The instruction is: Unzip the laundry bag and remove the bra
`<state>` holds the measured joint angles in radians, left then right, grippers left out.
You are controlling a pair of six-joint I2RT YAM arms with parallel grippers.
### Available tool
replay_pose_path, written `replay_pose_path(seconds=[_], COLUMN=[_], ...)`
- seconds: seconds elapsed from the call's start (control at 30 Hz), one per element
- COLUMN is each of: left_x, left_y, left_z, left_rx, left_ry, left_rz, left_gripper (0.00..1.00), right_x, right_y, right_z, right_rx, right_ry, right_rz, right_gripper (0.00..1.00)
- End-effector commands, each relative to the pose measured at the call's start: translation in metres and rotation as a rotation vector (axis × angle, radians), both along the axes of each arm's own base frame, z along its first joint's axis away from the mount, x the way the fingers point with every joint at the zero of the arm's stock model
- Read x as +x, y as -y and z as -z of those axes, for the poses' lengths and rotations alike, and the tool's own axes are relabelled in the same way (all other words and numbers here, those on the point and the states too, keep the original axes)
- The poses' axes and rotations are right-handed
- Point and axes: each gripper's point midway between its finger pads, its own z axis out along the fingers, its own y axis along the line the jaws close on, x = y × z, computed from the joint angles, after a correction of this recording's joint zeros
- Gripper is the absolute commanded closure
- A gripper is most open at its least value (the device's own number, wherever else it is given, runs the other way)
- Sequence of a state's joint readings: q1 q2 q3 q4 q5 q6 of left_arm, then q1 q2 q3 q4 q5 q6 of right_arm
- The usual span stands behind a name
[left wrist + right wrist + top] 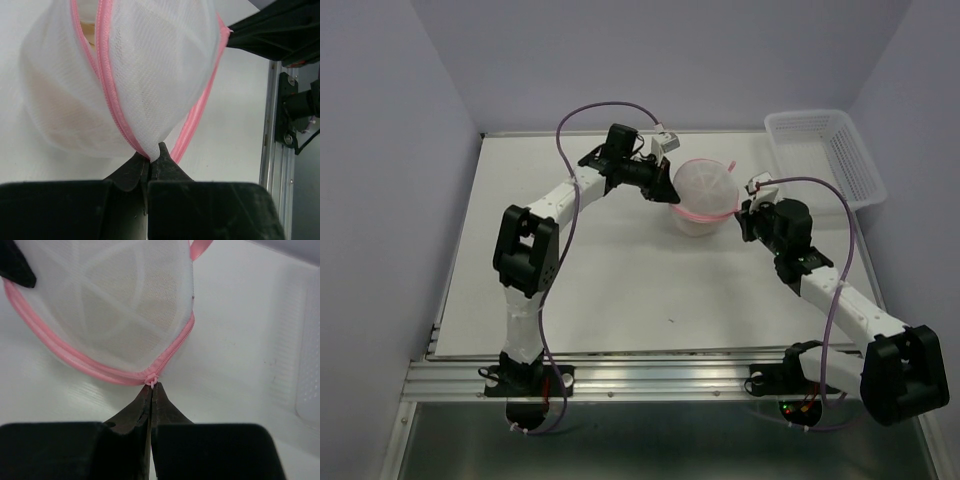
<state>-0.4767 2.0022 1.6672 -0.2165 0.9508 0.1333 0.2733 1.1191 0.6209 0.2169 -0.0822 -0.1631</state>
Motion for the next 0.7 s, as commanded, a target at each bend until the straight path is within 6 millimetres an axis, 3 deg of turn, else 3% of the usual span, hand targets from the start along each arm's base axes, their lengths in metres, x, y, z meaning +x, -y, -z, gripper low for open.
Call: replay_pose_path(seconds=[0.0,0.03,0.17,0.2,0.23,0.27,0.3,0.33,0.37,0.4,0.5,0.53,0.67], left_x=[0.030,0.034,0.046,0.050,0.049,0.049,0.050,0.046,0.043,0.033,0.025,0.012,-0.007], left_y=[-0.011,-0.009,-0.006,-0.007,-0.007,-0.009,-0.009,-0.012,-0.012,-0.015,-0.020,-0.024,-0.035], left_z=[0.023,0.033,0.023,0.020,0.017,0.015,0.013,0.018,0.008,0.008,0.005,0.011,0.020], left_rx=[0.087,0.099,0.080,0.079,0.077,0.075,0.069,0.074,0.052,0.052,0.019,0.023,-0.014], left_ry=[-0.102,-0.130,-0.159,-0.156,-0.169,-0.171,-0.165,-0.187,-0.187,-0.201,-0.231,-0.261,-0.351], left_rz=[-0.129,-0.139,-0.178,-0.210,-0.232,-0.249,-0.266,-0.274,-0.289,-0.293,-0.355,-0.368,-0.467], left_gripper=[1.00,1.00,0.97,0.77,0.63,0.42,0.21,0.16,0.05,0.01,0.01,0.01,0.01], right_x=[0.003,-0.005,-0.019,-0.025,-0.032,-0.041,-0.046,-0.051,-0.050,-0.051,-0.048,-0.049,-0.052], right_y=[-0.004,-0.010,-0.027,-0.039,-0.048,-0.056,-0.072,-0.078,-0.078,-0.082,-0.082,-0.085,-0.089], right_z=[-0.034,-0.024,-0.011,-0.008,-0.005,0.009,0.005,0.008,0.010,0.009,0.004,0.005,0.009], right_rx=[0.105,0.136,0.223,0.280,0.301,0.338,0.358,0.368,0.396,0.410,0.505,0.515,0.563], right_ry=[0.059,0.007,-0.093,-0.131,-0.151,-0.197,-0.174,-0.183,-0.188,-0.196,-0.226,-0.237,-0.269], right_rz=[-0.020,-0.043,-0.073,-0.090,-0.115,-0.126,-0.164,-0.174,-0.131,-0.126,-0.054,-0.055,-0.038], right_gripper=[0.99,0.99,0.99,0.99,0.99,0.99,0.99,0.99,0.99,0.99,0.99,0.99,0.99])
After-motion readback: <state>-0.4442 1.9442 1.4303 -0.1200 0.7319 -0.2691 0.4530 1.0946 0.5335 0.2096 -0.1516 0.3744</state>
